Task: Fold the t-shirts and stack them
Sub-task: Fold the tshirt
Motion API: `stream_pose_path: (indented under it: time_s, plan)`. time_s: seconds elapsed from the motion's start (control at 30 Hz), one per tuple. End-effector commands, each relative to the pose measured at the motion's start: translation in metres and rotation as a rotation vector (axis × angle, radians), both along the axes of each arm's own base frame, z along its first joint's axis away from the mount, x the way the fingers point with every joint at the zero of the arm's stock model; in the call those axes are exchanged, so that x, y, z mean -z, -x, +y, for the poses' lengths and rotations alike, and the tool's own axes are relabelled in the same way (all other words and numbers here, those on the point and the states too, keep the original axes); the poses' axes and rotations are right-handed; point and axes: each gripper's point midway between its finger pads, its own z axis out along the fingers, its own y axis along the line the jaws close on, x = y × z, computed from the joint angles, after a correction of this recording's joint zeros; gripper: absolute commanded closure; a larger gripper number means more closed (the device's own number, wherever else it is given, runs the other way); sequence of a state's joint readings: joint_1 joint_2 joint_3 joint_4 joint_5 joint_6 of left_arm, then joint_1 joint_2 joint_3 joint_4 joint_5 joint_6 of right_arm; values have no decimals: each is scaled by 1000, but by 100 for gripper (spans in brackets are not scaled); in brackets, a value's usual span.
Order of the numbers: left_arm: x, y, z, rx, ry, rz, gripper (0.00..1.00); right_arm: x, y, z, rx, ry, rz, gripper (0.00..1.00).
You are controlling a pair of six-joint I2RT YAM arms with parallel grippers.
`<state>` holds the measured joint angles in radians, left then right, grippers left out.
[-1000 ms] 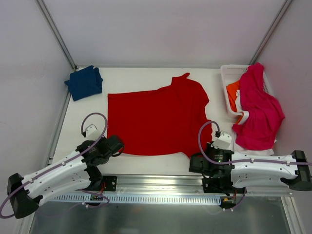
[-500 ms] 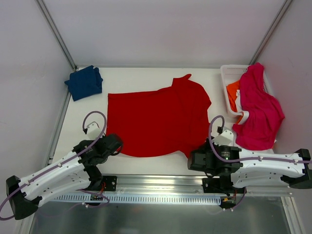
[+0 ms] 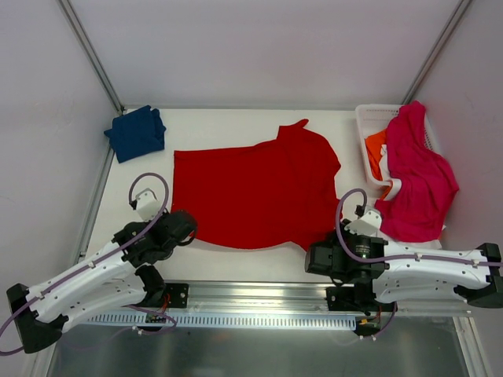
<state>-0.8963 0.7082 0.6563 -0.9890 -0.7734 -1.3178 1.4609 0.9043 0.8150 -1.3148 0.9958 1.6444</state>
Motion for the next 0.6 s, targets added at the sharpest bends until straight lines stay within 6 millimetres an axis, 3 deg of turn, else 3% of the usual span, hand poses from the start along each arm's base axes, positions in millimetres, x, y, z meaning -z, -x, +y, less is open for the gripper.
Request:
stream_pose_path:
  time_s: [0.0,0.13,0.23,0.3,0.43,0.57]
  plan:
    - [-29,-16,7,-22,-64,-79,100,-19,-6,-74,26,355,-39,99]
    - [-42,-21,20,-60,-89,-105,100,-16,-8,-81,16,409,-29,100]
    - [-48,-23,34,-100,-100,-113,100,5,-5,-74,-2,372,34,100]
    - [-49,-22,44,-129,-108,-114,100,17,0,-81,25,305,59,100]
    - [-43,-23,43,-136,-90,-112,100,19,-3,-94,63,273,41,99]
    - [-40,-31,37,-136,-90,-91,100,14,-9,-81,35,319,73,99]
